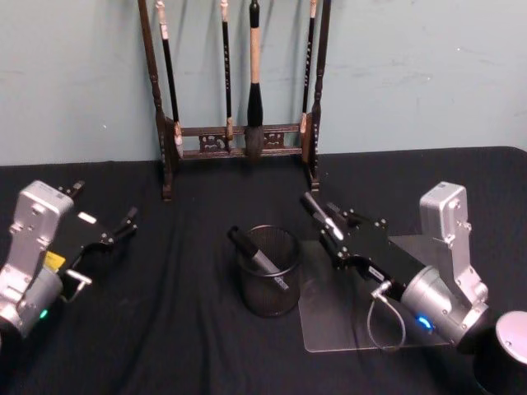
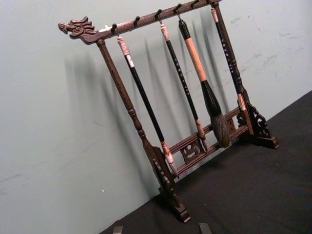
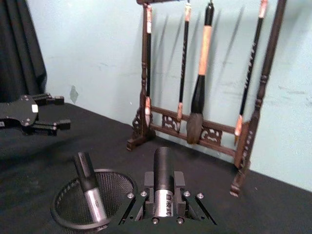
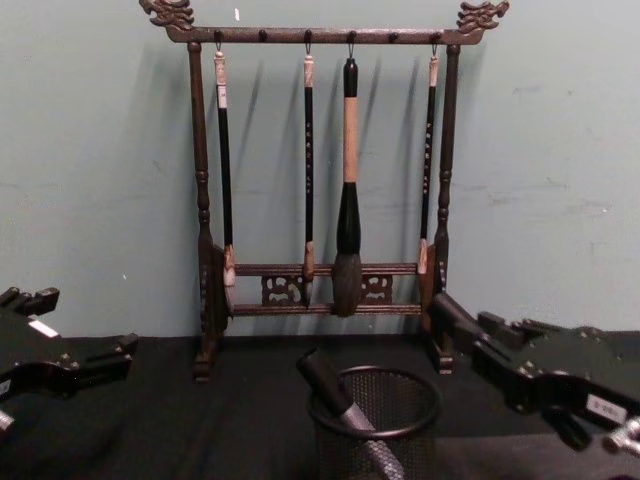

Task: Pick up the water-based marker from the table and place it into the pen holder.

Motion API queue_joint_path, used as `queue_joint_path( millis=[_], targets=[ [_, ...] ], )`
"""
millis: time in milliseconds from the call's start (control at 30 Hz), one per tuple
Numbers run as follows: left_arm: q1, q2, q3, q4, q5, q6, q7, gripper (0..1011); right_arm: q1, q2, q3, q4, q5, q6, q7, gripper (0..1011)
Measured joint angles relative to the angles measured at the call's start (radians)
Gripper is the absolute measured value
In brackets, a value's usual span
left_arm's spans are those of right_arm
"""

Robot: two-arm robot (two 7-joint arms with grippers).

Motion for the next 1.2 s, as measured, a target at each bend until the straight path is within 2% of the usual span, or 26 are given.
queue_joint_path(
  millis=[433,1200],
  targets=[
    [0.0,0.0,0.0,0.0,0.0,0.0,0.0,1009,0.062,-0.03,-0.037,0.026,-0.002,-0.024,0.014,241],
    [0.0,0.0,0.0,0.0,0.0,0.0,0.0,1009,0.162,-0.083,-0.097,0.12,-0.006,-0.076,0.049,241]
  ],
)
